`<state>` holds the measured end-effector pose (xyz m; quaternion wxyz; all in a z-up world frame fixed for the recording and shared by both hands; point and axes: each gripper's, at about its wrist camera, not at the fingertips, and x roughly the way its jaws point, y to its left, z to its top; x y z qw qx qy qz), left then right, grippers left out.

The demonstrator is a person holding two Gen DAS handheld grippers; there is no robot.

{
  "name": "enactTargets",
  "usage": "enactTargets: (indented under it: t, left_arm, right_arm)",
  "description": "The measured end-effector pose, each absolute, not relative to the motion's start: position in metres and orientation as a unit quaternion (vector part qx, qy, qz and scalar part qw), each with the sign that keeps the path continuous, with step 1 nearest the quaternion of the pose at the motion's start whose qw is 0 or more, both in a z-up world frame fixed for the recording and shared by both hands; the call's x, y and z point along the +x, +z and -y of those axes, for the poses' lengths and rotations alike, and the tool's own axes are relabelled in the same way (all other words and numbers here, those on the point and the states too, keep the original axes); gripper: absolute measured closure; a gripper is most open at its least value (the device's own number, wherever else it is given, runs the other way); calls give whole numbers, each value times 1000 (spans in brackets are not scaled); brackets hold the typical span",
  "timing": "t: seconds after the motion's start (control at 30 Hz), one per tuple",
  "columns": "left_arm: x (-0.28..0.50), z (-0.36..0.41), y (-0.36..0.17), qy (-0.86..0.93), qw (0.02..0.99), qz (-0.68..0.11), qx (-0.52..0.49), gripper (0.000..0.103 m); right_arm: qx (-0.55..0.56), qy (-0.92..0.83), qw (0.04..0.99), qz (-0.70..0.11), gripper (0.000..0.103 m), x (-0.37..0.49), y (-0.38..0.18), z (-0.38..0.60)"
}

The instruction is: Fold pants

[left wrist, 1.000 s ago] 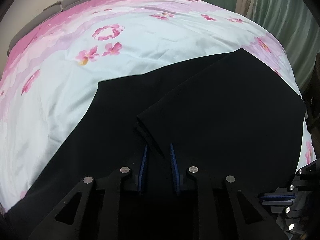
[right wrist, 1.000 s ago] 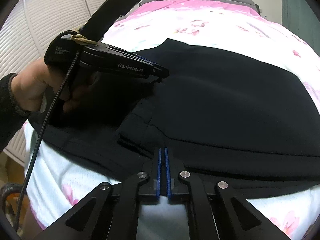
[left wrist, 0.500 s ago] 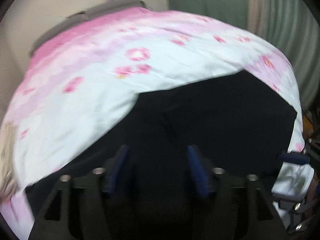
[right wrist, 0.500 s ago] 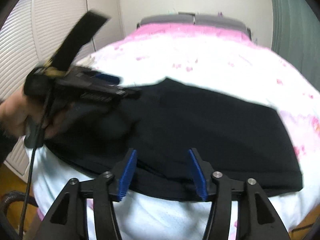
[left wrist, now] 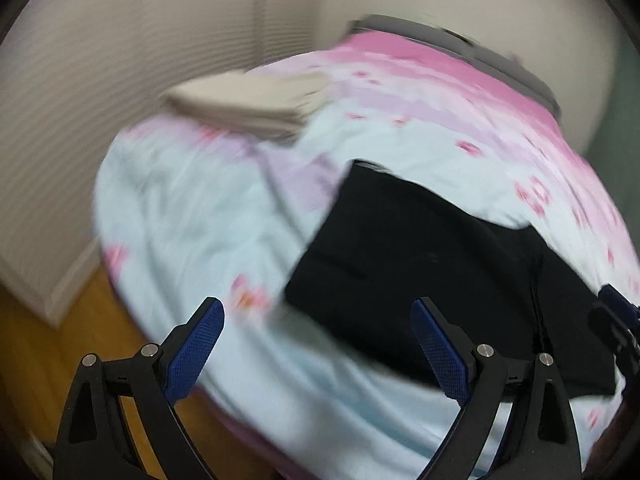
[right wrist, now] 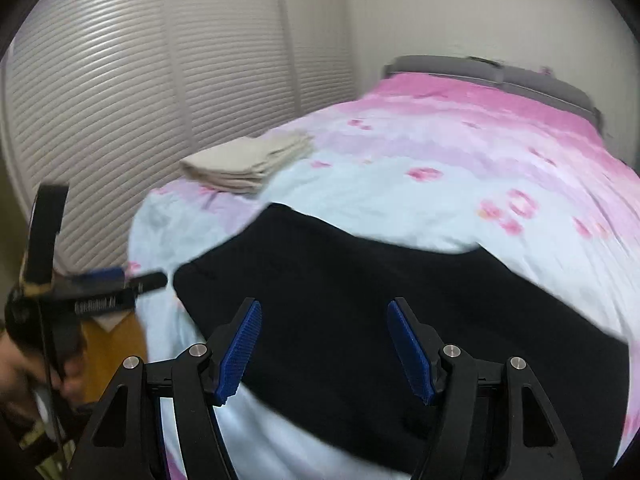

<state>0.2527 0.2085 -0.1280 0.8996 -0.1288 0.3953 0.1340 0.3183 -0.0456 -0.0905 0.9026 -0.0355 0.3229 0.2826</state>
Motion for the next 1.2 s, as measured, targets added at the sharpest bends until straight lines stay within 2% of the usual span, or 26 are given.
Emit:
enactTargets:
  t: [0.23, 0.37, 0.7, 1.0, 1.07, 1.13, 1.2]
  left_arm:
    - [246, -230, -152, 142, 876, -384, -254, 8]
    - [257, -233, -157, 140, 870, -379, -281, 9]
    - [278, -251, -198, 136, 838, -391, -355, 9]
    - [293, -246, -222, 134, 820, -389, -398, 9]
    - [296, -242, -224, 130, 820, -391, -397, 14]
    - [297, -240, -228, 125, 815, -396, -403, 18]
    - [298, -239, -229, 115, 817, -393, -406, 31]
  right_arm:
    - [-89, 370, 857, -347, 36, 360, -77, -8]
    - [-121, 408, 826, -368, 36, 395, -77, -26]
    - [-176, 497, 714, -461, 36, 512, -127, -99]
    - [-252, 556, 616, -499, 36, 561, -181, -171]
    - [-258, 568, 588, -515, 36, 568, -192, -179]
    - [-255, 578, 560, -536, 29, 575, -204, -186]
    - [-247, 587, 539, -552, 28, 581, -214, -192]
